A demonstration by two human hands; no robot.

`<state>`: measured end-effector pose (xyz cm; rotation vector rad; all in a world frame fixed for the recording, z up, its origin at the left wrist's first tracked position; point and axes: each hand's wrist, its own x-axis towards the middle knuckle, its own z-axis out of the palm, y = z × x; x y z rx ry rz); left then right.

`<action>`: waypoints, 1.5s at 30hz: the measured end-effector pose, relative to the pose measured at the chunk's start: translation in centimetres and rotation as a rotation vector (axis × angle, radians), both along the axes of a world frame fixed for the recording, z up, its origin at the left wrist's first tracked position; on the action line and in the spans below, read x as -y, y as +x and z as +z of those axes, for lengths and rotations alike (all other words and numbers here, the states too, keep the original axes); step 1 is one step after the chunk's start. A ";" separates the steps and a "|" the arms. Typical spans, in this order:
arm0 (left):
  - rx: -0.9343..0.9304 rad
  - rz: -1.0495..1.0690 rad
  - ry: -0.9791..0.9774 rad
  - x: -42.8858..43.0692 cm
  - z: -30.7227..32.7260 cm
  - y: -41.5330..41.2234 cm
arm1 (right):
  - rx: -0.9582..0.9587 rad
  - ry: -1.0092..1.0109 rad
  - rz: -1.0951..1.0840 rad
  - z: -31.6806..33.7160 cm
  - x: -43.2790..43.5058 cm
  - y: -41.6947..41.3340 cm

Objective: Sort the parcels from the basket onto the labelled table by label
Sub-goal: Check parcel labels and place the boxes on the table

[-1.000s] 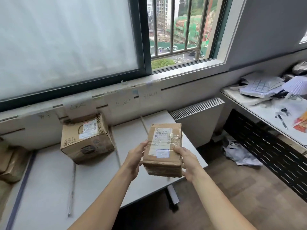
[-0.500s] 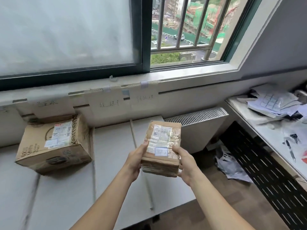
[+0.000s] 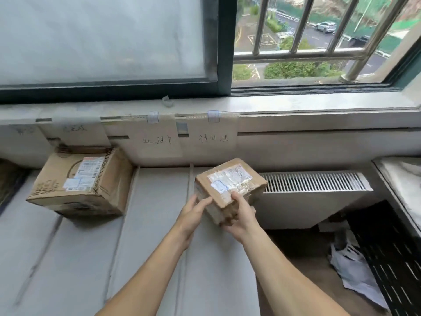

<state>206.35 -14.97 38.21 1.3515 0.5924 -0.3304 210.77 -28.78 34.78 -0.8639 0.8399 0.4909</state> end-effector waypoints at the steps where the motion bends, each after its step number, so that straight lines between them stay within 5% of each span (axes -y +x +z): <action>1: -0.014 0.013 0.010 0.7 0.5 0.3 | -0.009 0.015 0.022 -0.2 -0.1 0.7; 6: -0.048 0.079 0.070 2.3 -0.2 1.8 | 0.011 -0.005 0.180 -2.2 -0.3 2.3; 13: -0.062 0.070 0.131 2.8 -2.1 2.1 | 0.200 -0.732 0.229 -1.6 4.7 5.4; 17: -0.076 0.055 0.201 2.6 -2.6 3.2 | 0.543 -0.813 0.692 -1.5 5.6 7.1; 22: -0.048 -0.033 0.410 1.7 -2.4 5.2 | 0.644 -1.008 1.127 -2.7 5.0 5.6; 28: -0.137 -0.241 0.609 -0.7 -2.8 7.6 | 0.678 -1.107 1.201 -2.5 4.4 8.1; 45: -0.167 -0.362 0.706 -1.5 -3.6 10.6 | 0.651 -1.260 1.119 -4.3 3.3 10.8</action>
